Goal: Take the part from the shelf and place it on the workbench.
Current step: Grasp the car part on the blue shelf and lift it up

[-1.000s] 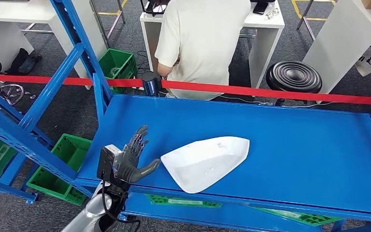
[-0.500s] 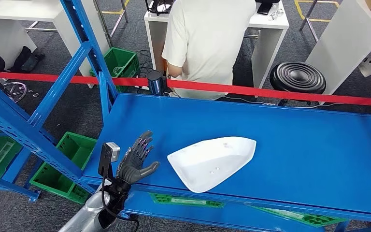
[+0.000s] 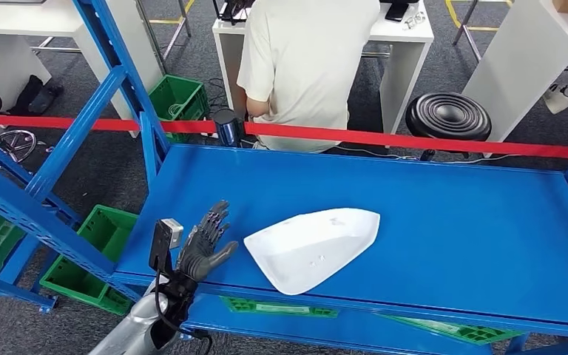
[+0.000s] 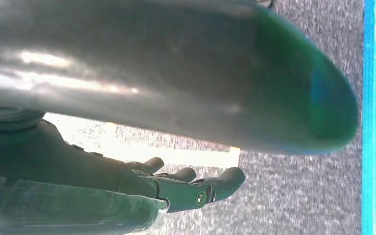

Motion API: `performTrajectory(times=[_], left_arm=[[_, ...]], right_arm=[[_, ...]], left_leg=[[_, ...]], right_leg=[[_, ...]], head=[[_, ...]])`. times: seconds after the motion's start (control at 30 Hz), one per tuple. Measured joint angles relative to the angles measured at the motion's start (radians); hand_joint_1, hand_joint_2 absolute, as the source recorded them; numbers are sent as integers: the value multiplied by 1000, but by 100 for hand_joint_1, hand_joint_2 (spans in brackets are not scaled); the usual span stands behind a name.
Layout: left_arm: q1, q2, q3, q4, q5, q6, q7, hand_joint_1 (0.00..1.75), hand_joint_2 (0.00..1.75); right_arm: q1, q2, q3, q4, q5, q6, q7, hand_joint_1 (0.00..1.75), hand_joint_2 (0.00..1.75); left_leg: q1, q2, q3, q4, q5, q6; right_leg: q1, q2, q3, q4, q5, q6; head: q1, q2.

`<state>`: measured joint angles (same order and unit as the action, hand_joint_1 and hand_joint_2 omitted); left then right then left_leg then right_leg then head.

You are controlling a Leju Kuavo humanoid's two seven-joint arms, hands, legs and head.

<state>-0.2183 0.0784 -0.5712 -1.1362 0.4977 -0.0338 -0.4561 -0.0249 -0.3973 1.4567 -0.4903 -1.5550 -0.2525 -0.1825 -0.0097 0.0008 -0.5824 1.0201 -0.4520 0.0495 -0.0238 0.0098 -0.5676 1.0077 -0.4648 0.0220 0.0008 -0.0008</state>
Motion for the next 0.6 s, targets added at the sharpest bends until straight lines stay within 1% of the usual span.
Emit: performTrajectory(times=[0.07, 0.1, 0.13, 0.17, 0.2, 0.23, 0.27, 0.3, 0.33, 0.37, 0.4, 0.43, 0.47, 0.5, 0.53, 0.57, 0.6], left_arm=[[4, 0, -2, -20, -12, 13, -4, 0, 0], [8, 0, -3, -33, -17, 17, -5, 0, 0], [11, 0, -4, -46, -21, 21, -6, 0, 0], [13, 0, -6, -59, -24, 23, -7, 0, 0], [16, -1, -8, -70, -27, 25, -8, 0, 0], [19, -1, -10, -80, -28, 27, -9, 0, 0], [23, -1, -12, -86, -29, 28, -9, 0, 0], [29, -1, -13, -91, -31, 29, -9, 0, 0], [34, -1, -15, -97, -33, 30, -9, 0, 0], [38, -1, -16, -102, -34, 32, -9, 0, 0], [41, 0, -17, -107, -35, 33, -9, 0, 0], [44, 0, -18, -112, -36, 34, -9, 0, 0], [45, 0, -18, -117, -36, 35, -9, 0, 0], [47, 1, -19, -121, -36, 35, -10, 0, 0], [48, 2, -20, -125, -37, 35, -10, 0, 0], [50, 3, -21, -127, -37, 35, -11, 0, 0], [52, 4, -22, -130, -38, 35, -11, 0, 0]], right_arm=[[1, 0, 2, 0, 0, 0, 0, 0, 0], [1, 0, 2, 0, 0, 0, 0, 0, 0], [2, 1, 3, 0, 1, 0, 0, 0, 0], [1, 1, 4, 0, 3, 0, -1, 0, 0], [1, 0, 6, 0, 4, 0, -1, 0, 0], [2, -1, 7, 0, 3, 1, 0, 0, 0], [3, -1, 9, 0, 0, 2, 2, 0, 0], [5, -2, 10, 0, -4, 5, 6, 0, 0], [7, -2, 10, 0, -8, 11, 11, 0, 0], [10, -2, 9, 0, -12, 17, 16, 0, 0], [11, -2, 7, 0, -14, 24, 21, 0, 0], [11, -2, 5, 0, -15, 29, 24, 0, 0], [10, -2, 2, 0, -15, 32, 26, 0, 0], [9, -1, 0, 0, -13, 33, 27, 0, 0], [9, 0, -1, 0, -11, 32, 28, 0, 0], [9, 0, -1, 0, -8, 31, 29, 0, 0], [9, 1, 0, 0, -3, 31, 30, 0, 0]], left_leg=[[-6, 3, 3, -14, 1, 5], [-4, 4, 6, -24, 6, 6], [-2, 5, 11, -35, 12, 9], [1, 6, 14, -45, 19, 12], [3, 7, 17, -53, 24, 15], [1, 8, 17, -55, 25, 17], [0, 9, 16, -54, 26, 18], [-1, 11, 16, -54, 26, 18], [-1, 14, 15, -53, 25, 17], [0, 17, 15, -50, 24, 15], [1, 21, 15, -46, 21, 11], [-1, 26, 14, -38, 15, 5], [-2, 32, 12, -29, 8, -1], [-5, 37, 11, -21, 3, -7], [-7, 43, 10, -17, -2, -11], [-5, 47, 9, -15, -3, -13], [-3, 49, 9, -13, -5, -16]], right_leg=[[1, -1, -2, -4, 3, 5], [1, -3, -4, -3, 2, 8], [1, -4, -10, 8, -4, 9], [2, -5, -26, 39, -20, 7], [2, -6, -50, 89, -44, 3], [3, -6, -82, 155, -74, -1], [2, -6, -115, 224, -99, -2], [1, -6, -137, 270, -112, 2], [-1, -7, -144, 283, -110, 10], [-4, -9, -130, 251, -92, 21], [-7, -17, -98, 186, -64, 33], [-8, -33, -63, 112, -38, 42], [-9, -41, -34, 54, -18, 42], [-8, -47, -16, 19, -7, 37], [-6, -46, -10, 6, -5, 28], [-4, -36, -9, 7, -3, 19], [-5, -32, -8, 6, -1, 13]], head=[[-1, 0], [-2, 0], [-1, 0], [0, 0], [1, 0], [1, 0], [2, 0], [2, 0], [2, 0], [2, 0], [2, 0], [3, 0], [2, 0], [1, 0], [0, 0], [0, 0], [0, 0]])
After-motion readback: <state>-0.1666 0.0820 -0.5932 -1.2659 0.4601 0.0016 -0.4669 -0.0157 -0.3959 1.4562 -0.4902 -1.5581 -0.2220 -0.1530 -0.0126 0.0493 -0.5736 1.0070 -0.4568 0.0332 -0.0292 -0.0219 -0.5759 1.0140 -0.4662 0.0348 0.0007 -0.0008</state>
